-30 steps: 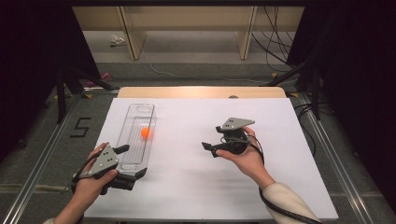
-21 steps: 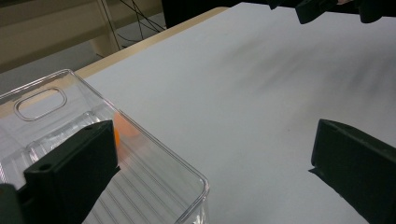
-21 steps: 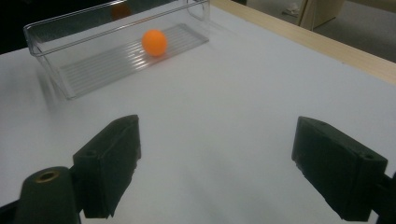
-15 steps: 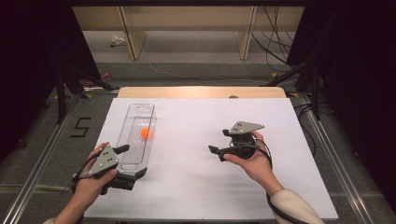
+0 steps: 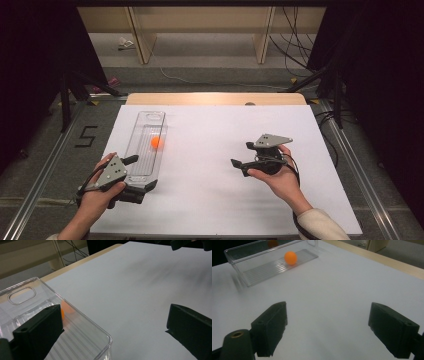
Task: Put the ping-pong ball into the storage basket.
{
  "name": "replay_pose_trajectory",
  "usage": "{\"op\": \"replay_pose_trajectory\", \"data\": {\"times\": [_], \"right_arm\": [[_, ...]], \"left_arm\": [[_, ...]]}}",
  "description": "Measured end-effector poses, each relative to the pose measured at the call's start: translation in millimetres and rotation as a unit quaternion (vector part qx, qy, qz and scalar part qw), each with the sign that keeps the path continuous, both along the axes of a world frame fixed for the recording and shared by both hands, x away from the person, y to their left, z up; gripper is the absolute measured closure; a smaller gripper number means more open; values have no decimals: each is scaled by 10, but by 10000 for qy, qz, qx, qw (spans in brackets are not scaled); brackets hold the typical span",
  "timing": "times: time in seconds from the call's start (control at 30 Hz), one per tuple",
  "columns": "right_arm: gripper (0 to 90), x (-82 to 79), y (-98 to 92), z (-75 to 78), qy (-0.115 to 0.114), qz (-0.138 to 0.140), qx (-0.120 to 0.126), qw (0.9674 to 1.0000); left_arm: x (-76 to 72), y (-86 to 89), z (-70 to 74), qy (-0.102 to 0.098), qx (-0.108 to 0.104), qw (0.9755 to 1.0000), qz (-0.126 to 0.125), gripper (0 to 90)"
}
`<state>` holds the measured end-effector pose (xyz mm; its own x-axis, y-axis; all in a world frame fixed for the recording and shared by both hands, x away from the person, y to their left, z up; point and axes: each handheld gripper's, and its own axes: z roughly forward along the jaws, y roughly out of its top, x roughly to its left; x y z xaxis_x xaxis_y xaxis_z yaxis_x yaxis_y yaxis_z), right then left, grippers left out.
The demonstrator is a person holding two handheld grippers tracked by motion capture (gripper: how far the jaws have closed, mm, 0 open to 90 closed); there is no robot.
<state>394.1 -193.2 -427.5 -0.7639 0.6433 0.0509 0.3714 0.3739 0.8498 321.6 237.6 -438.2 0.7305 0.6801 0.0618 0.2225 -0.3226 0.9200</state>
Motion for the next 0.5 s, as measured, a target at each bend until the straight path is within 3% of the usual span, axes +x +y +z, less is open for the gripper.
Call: {"op": "replay_pose_trajectory", "data": {"times": [0.5], "right_arm": [[165, -96, -212, 4, -24, -155, 61, 9999]], "left_arm": [[0, 5, -2, 13, -9, 10000, 15, 0]]}}
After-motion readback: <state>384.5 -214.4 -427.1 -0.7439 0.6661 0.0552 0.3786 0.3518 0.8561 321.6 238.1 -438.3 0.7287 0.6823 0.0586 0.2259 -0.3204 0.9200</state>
